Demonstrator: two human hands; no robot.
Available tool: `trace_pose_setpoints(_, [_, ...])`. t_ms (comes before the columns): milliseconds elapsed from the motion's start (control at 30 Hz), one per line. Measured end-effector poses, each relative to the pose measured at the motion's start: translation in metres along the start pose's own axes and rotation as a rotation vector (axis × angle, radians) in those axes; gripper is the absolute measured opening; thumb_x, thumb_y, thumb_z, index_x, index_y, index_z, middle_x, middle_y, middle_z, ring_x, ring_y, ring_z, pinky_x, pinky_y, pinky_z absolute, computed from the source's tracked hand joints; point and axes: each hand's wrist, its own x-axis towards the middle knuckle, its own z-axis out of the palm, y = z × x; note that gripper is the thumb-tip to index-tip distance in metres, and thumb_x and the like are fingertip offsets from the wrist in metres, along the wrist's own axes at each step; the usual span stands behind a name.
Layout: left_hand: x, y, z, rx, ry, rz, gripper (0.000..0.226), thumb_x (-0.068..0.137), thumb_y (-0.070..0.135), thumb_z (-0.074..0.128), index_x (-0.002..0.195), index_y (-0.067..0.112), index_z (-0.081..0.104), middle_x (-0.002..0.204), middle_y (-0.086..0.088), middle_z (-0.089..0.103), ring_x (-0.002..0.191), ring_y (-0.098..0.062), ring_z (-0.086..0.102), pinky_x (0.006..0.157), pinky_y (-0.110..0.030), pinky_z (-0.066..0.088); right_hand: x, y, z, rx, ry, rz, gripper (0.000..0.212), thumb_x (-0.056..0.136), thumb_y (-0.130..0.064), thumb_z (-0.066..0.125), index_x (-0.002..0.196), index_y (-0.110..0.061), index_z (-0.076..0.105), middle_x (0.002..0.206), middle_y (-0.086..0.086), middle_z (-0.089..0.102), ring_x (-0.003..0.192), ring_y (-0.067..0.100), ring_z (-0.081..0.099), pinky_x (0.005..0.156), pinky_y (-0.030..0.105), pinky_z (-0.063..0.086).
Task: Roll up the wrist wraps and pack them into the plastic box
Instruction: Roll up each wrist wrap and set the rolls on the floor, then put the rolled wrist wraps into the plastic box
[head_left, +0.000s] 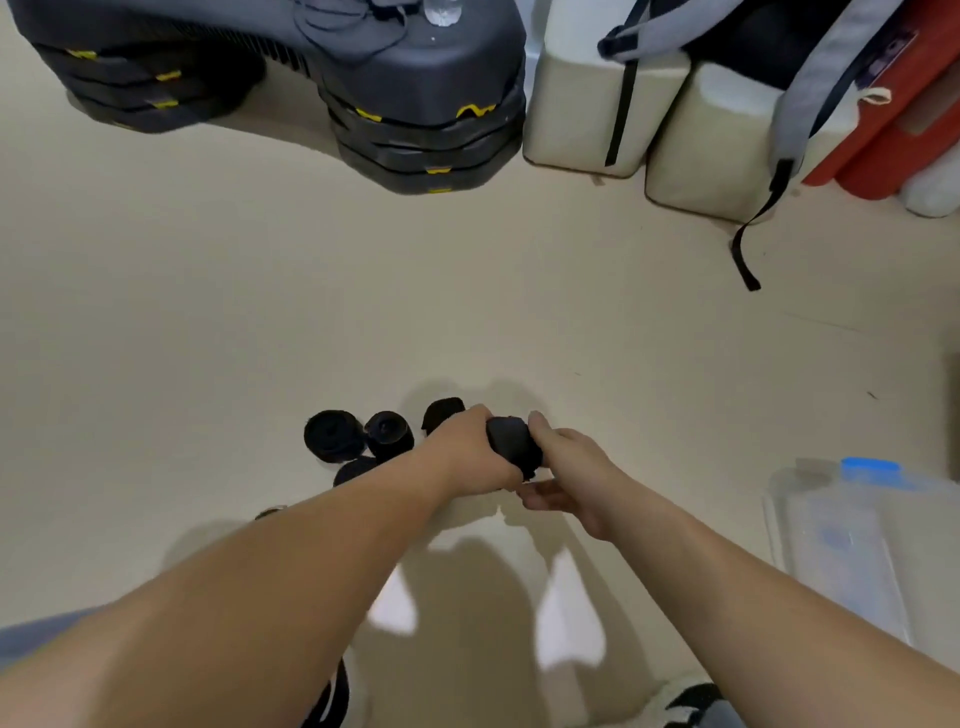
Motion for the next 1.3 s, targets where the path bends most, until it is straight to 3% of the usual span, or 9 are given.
trace_pose_setpoints(100, [0.02,-0.017,0.014,0.238,0.114,-0.032,0.054,0.079,0.038,0.079,0.119,0.019,0.048,0.106,0.0,0.059,0.095,-0.024,0.064,0.081,-0.04,0.059,0.019,0.018,-0.002,-0.068,0.056,0.09,0.049,0.107,-0.057,0.04,0.126,-0.015,0.058,0.119,0.007,0.06,0.088,0.03,0.075,0.07,0.037,0.065])
trace_pose_setpoints(467, [0.046,-0.024,0.033,0.752,0.151,0.007,0.046,0.095,0.026,0.069,0.134,0.014,0.048,0.131,-0.008,0.052,0.122,-0.03,0.051,0.076,-0.037,0.041,0.026,0.044,-0.044,-0.102,0.093,0.11,0.05,0.109,-0.054,0.035,0.111,-0.014,0.065,0.112,0.012,0.073,0.096,0.029,0.075,0.086,0.044,0.062])
trace_pose_setpoints(633, [0.039,0.015,0.052,0.712,0.224,0.189,0.037,0.102,0.028,0.057,0.137,0.015,0.052,0.134,-0.007,0.053,0.122,-0.029,0.05,0.089,-0.039,0.048,0.008,0.068,-0.084,-0.053,0.304,-0.01,0.051,0.109,-0.044,0.04,0.113,0.001,0.062,0.094,0.01,0.065,0.078,0.025,0.06,0.072,0.039,0.051])
trace_pose_setpoints(767, [0.029,0.073,0.094,0.493,0.107,0.278,0.04,0.104,0.027,0.056,0.143,0.015,0.053,0.14,-0.006,0.054,0.127,-0.028,0.054,0.099,-0.041,0.05,-0.01,0.106,-0.125,-0.162,0.563,-0.099,0.04,0.108,-0.037,0.042,0.086,-0.006,0.056,0.084,0.004,0.057,0.081,0.026,0.053,0.072,0.039,0.048])
trace_pose_setpoints(833, [0.022,0.1,0.122,0.415,0.045,0.319,0.041,0.104,0.029,0.057,0.142,0.017,0.055,0.14,-0.003,0.056,0.128,-0.026,0.057,0.102,-0.04,0.05,-0.022,0.122,-0.149,-0.301,0.715,-0.108,0.031,0.107,-0.034,0.044,0.107,-0.012,0.066,0.115,0.007,0.06,0.11,0.028,0.056,0.089,0.038,0.048])
trace_pose_setpoints(900, [0.017,0.122,0.15,0.389,-0.021,0.364,0.04,0.103,0.03,0.058,0.141,0.018,0.057,0.141,-0.002,0.058,0.128,-0.026,0.058,0.105,-0.04,0.05,-0.031,0.136,-0.172,-0.48,0.84,-0.077,0.037,0.106,-0.034,0.047,0.133,-0.014,0.063,0.153,0.011,0.041,0.147,0.029,0.032,0.115,0.041,0.036])
trace_pose_setpoints(1033, [0.012,0.158,0.194,0.388,-0.133,0.429,0.037,0.102,0.03,0.059,0.137,0.018,0.059,0.139,-0.002,0.059,0.125,-0.025,0.059,0.105,-0.04,0.051,-0.041,0.152,-0.214,-0.663,0.845,0.13,0.044,0.102,-0.04,0.051,0.142,-0.025,0.055,0.17,0.017,0.011,0.158,0.036,0.007,0.128,0.047,0.011])
trace_pose_setpoints(1200, [0.017,0.167,0.225,0.405,-0.213,0.421,0.032,0.102,0.03,0.06,0.132,0.018,0.06,0.133,-0.001,0.06,0.117,-0.024,0.061,0.101,-0.038,0.052,-0.046,0.172,-0.243,-0.393,0.626,0.254,0.036,0.1,-0.027,0.049,0.132,-0.018,0.063,0.143,0.013,0.055,0.123,0.033,0.057,0.106,0.039,0.049])
trace_pose_setpoints(1300, [0.025,0.156,0.232,0.442,-0.242,0.377,0.029,0.101,0.033,0.059,0.127,0.022,0.061,0.129,0.002,0.061,0.11,-0.023,0.062,0.094,-0.033,0.052,-0.043,0.177,-0.247,-0.336,0.631,0.145,0.045,0.097,-0.007,0.05,0.135,-0.022,0.067,0.139,0.006,0.065,0.117,0.027,0.064,0.088,0.028,0.049])
